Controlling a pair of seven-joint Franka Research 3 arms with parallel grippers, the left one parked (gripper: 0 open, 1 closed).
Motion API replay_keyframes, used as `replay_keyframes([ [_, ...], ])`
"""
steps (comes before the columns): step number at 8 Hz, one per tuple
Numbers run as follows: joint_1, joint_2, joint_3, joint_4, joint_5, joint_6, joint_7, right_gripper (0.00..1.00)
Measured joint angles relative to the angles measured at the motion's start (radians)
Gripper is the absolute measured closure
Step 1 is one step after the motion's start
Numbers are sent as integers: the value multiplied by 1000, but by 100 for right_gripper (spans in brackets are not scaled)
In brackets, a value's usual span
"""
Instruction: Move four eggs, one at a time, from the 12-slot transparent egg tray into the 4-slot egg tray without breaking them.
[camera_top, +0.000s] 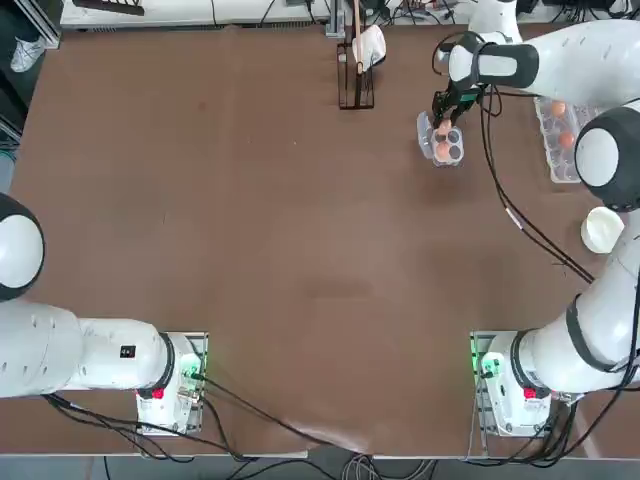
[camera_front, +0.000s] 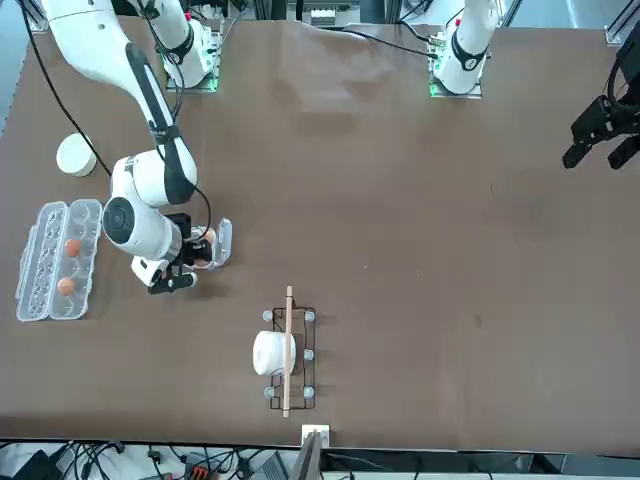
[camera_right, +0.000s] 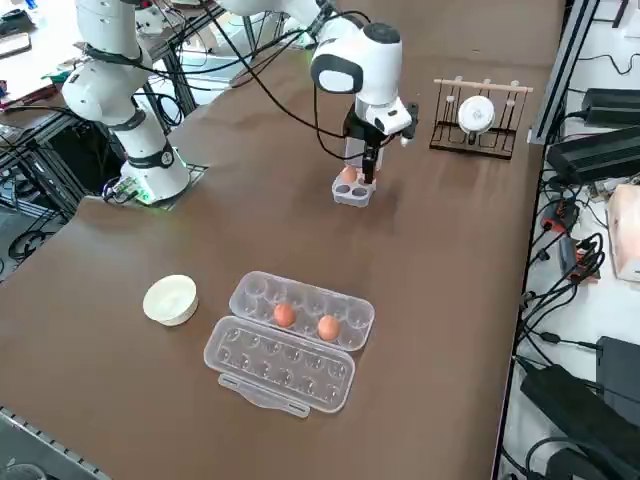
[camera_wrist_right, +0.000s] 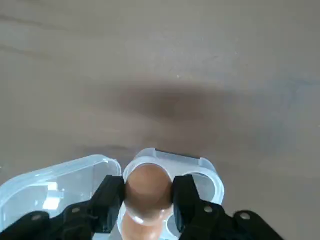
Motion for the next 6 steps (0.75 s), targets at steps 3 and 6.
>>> replay_keyframes([
  [3, 0, 2, 0, 0, 0, 0, 0, 43],
  [6, 3, 2, 0, 0, 0, 0, 0, 27],
])
